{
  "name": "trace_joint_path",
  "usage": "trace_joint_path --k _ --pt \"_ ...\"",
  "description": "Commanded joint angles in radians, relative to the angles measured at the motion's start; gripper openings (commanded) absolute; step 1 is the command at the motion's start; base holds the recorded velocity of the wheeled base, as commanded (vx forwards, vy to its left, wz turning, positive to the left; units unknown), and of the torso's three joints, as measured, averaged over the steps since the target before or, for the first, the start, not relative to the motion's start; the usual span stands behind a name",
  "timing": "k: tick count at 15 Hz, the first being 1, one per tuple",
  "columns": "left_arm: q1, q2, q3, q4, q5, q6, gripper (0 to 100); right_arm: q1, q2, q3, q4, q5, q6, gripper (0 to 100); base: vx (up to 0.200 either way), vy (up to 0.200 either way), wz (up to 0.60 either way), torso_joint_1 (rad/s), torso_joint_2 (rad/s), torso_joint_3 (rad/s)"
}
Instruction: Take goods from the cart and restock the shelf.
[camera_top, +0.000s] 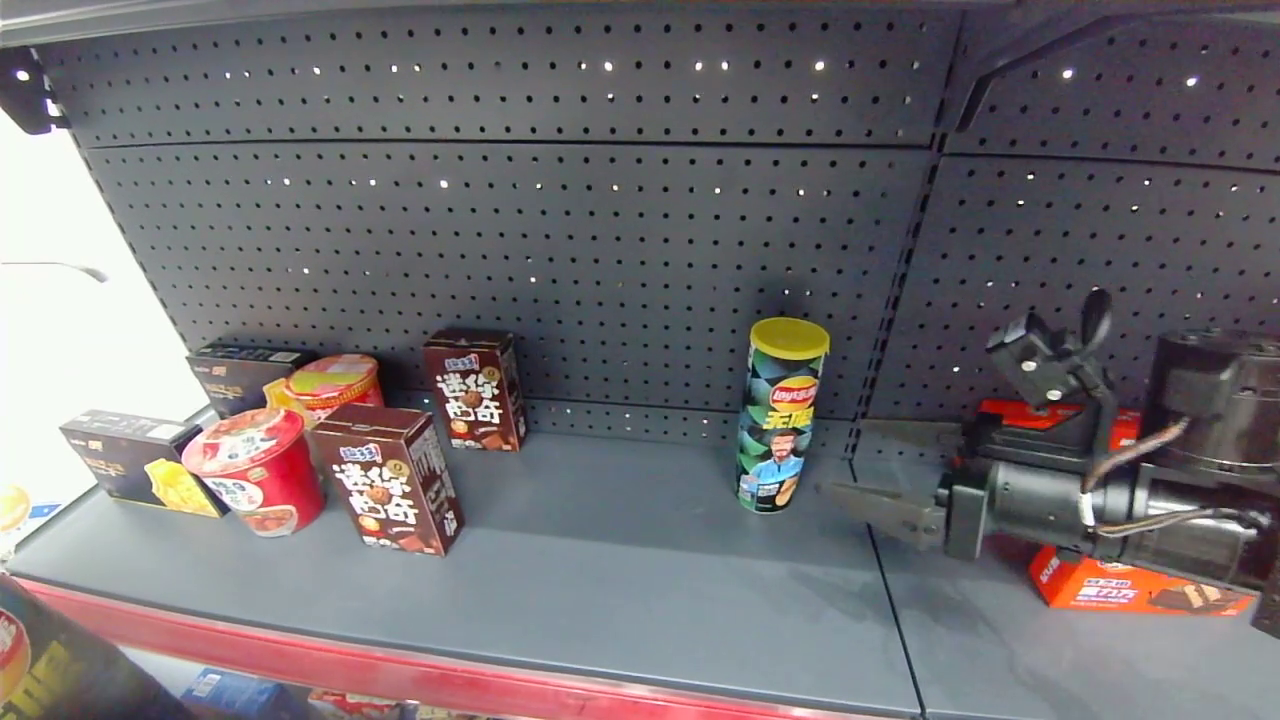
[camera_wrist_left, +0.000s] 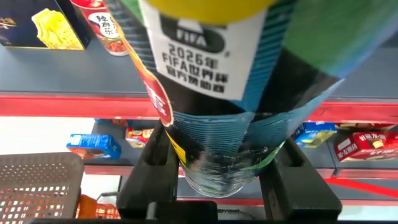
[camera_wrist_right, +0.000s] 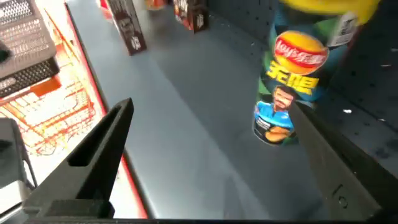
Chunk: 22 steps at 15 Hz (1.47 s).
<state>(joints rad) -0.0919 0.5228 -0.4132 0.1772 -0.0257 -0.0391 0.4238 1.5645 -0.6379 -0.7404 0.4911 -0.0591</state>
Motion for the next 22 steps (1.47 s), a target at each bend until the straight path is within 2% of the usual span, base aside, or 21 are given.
trace_joint_path --k 1,4,7,10,12,18,22 --pt "0.000 -0.012 -0.004 -0.001 0.000 0.001 0 -0.030 0.193 -0.120 -0.011 0.015 -0.014 100 0.000 0.000 0.00 0.000 0.00 0.000" --pt "0.000 -0.012 -0.004 -0.001 0.000 0.001 0 -0.091 0.310 -0.217 -0.011 0.029 -0.056 100 0.000 0.000 0.00 0.000 0.00 0.000" --pt "0.000 -0.033 0.011 0.008 0.000 -0.002 0 -0.129 0.342 -0.220 -0.025 0.034 -0.057 100 0.000 0.000 0.00 0.000 0.00 0.000" --pt "0.000 -0.040 0.030 0.007 0.000 -0.002 0 -0.135 0.385 -0.218 -0.070 0.115 -0.057 100 0.000 0.000 0.00 0.000 0.00 0.000" --pt "0.000 -0.040 0.028 0.007 0.000 -0.002 0 -0.135 0.431 -0.220 -0.125 0.132 -0.057 100 0.000 0.000 0.00 0.000 0.00 0.000" --pt "0.000 -0.060 0.040 0.010 0.000 -0.002 0 -0.181 0.490 -0.233 -0.160 0.242 -0.057 100 0.000 0.000 0.00 0.000 0.00 0.000" --pt "0.000 -0.060 0.042 0.010 0.001 -0.002 0 -0.189 0.516 -0.250 -0.165 0.253 -0.056 100 0.000 0.000 0.00 0.000 0.00 0.000"
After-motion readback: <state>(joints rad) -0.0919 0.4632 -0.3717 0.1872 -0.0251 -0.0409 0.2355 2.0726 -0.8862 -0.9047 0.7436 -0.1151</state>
